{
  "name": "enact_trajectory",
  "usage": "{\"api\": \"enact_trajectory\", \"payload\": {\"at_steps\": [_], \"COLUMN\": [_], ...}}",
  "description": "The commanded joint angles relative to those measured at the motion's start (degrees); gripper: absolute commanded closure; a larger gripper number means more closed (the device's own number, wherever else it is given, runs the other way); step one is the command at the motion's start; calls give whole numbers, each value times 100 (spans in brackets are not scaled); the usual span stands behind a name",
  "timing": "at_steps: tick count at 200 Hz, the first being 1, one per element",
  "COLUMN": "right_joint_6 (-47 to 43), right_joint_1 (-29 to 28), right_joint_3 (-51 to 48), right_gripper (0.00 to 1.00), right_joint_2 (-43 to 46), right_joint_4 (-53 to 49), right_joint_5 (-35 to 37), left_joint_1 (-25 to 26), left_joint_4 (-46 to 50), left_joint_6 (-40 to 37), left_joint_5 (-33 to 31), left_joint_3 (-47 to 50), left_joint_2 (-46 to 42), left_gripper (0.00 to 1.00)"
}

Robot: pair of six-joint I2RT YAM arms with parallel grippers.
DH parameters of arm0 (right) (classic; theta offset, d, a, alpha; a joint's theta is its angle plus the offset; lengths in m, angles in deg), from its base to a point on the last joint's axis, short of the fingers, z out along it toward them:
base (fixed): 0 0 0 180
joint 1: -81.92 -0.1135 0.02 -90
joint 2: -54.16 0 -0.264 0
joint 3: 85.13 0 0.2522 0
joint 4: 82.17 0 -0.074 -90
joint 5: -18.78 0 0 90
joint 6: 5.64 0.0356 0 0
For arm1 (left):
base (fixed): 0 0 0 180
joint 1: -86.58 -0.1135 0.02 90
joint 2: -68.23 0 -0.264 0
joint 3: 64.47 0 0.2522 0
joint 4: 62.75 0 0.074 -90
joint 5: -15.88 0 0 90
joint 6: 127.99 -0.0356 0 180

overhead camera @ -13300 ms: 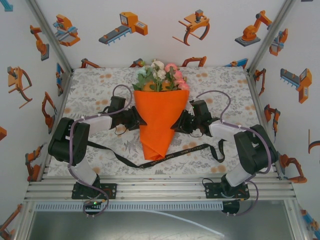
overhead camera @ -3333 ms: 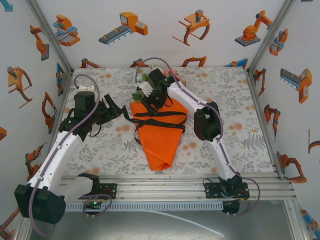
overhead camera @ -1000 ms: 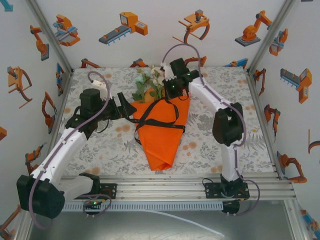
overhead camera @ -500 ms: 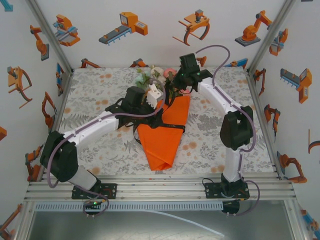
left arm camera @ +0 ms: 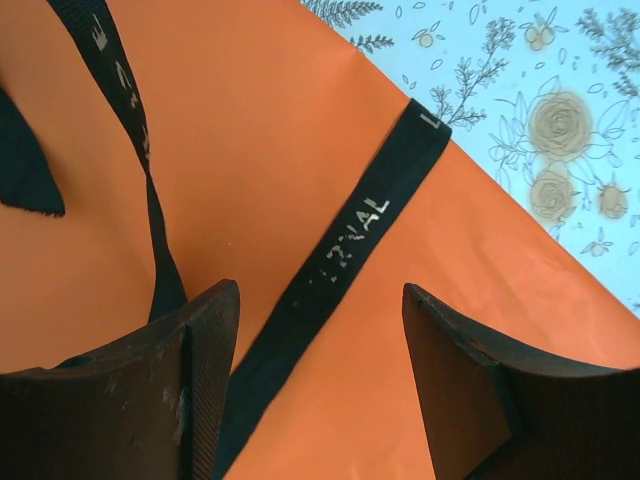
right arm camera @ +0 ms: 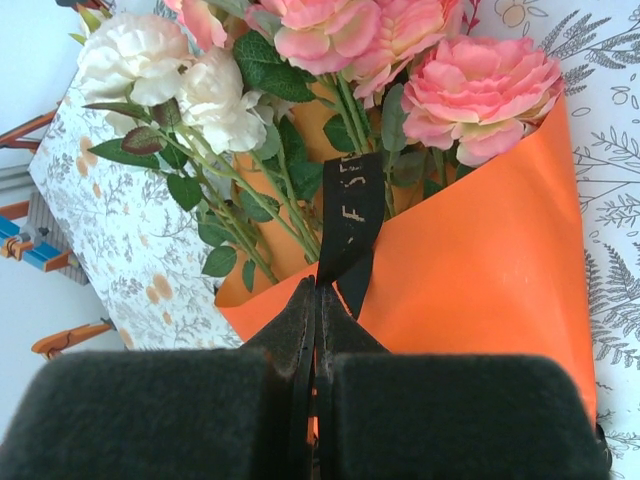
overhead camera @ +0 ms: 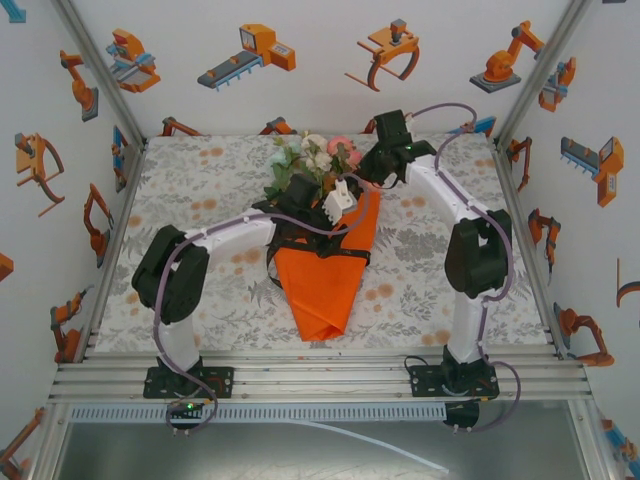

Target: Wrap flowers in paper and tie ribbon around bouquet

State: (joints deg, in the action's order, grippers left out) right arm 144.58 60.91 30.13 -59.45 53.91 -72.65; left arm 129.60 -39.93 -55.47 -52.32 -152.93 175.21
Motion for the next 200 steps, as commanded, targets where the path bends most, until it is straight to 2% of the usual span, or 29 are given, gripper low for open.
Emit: {"api": "enact_trajectory", "payload": {"at_steps": [1,32,61,83,135,166,200], "right_joint_6": [23,12,15,7,26,7,-111], "right_joint_1": [-13,-9,-8,-16,-15,-8,-10], "right_joint_3": [-77,-86,-86,-85,-112,-147,-173], "right_gripper": [100,100,100,100,100,100,100], "right_joint_2": [189,207,225,249,285,338,324], "right_joint_4": [44,44,44,44,44,36,18], "right_joint_5": [-91,-134,-164,-179,-174,-104,-136], "left_joint_1": [-56,-54,-49,-48,-48,-53,-66], "left_joint_4": [336,873,1040,993,849,673,232], "left_joint_6": [-344,-463,-633,-708,-687,-527,-205], "left_joint_5": [190,391,-9,-261,-395,-218,32], "left_joint_3": [-217,-374,-300,-238,-152,9,347], "left_joint_2": [170,409,543,570,481,317,-353], "left_gripper": [37,36,36,41,73,100,100]}}
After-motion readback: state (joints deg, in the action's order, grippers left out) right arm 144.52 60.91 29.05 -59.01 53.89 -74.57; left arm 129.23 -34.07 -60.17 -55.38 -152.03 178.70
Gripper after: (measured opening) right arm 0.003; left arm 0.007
